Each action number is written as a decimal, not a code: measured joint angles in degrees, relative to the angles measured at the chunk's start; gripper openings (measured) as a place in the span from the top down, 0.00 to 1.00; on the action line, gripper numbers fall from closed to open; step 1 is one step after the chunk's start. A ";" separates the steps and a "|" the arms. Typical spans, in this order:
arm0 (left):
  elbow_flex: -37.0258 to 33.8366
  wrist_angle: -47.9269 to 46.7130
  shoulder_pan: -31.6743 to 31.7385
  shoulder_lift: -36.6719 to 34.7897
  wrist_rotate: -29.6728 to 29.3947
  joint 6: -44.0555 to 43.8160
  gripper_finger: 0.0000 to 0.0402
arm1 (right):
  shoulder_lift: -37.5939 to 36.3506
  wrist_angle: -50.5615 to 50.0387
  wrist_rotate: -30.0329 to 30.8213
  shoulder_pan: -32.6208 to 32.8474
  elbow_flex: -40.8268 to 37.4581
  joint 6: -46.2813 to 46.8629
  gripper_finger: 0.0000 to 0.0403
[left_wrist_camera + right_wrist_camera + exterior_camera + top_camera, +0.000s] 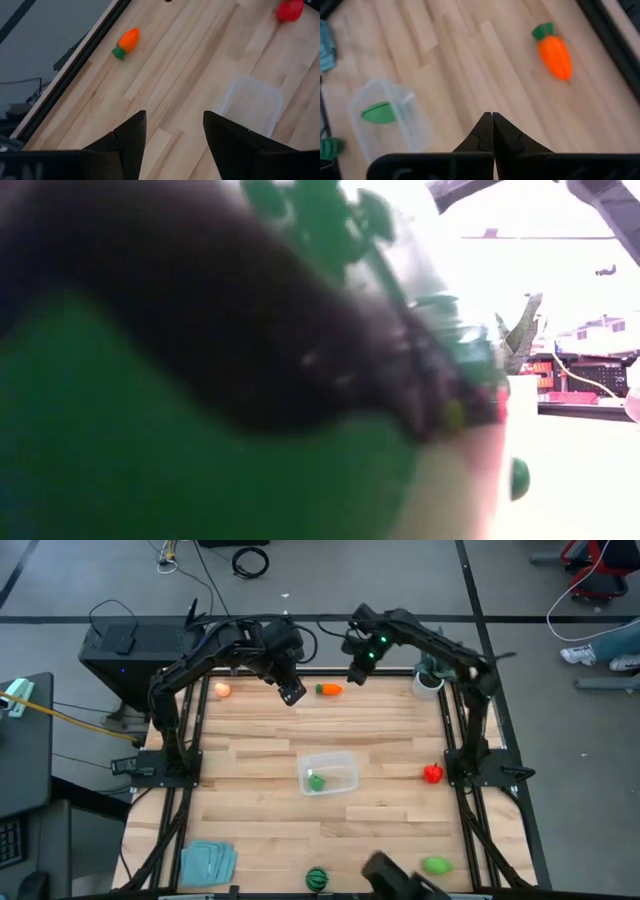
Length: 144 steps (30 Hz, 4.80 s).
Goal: Pick and placing Produce into tupperware
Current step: Put the orange carrot into the transparent bin
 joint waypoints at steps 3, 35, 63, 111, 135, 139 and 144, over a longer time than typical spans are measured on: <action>0.00 0.06 0.10 0.01 0.00 -0.08 0.50 | 5.50 -1.40 0.33 -0.30 5.73 -1.98 1.00; 0.00 1.84 0.41 0.10 0.00 -3.44 0.52 | 15.57 7.42 13.83 1.13 8.46 -23.34 0.33; 0.00 1.84 0.41 0.10 0.02 -4.62 0.52 | 15.62 29.29 13.07 1.11 -8.98 -26.73 0.33; 0.00 1.85 0.39 0.08 -0.42 -6.06 0.53 | 13.24 28.26 11.20 1.94 -9.14 -12.86 0.65; -0.02 -0.96 -3.02 -11.73 -7.02 3.41 0.55 | -8.51 12.29 14.34 22.96 -9.01 1.91 0.64; 0.00 -0.79 -5.42 -14.33 -7.06 5.73 0.55 | -8.08 10.90 14.46 27.62 -9.01 4.71 0.63; 0.00 -0.72 -8.59 -15.98 -7.04 5.85 0.56 | -7.52 12.35 14.86 33.09 -12.09 8.34 0.63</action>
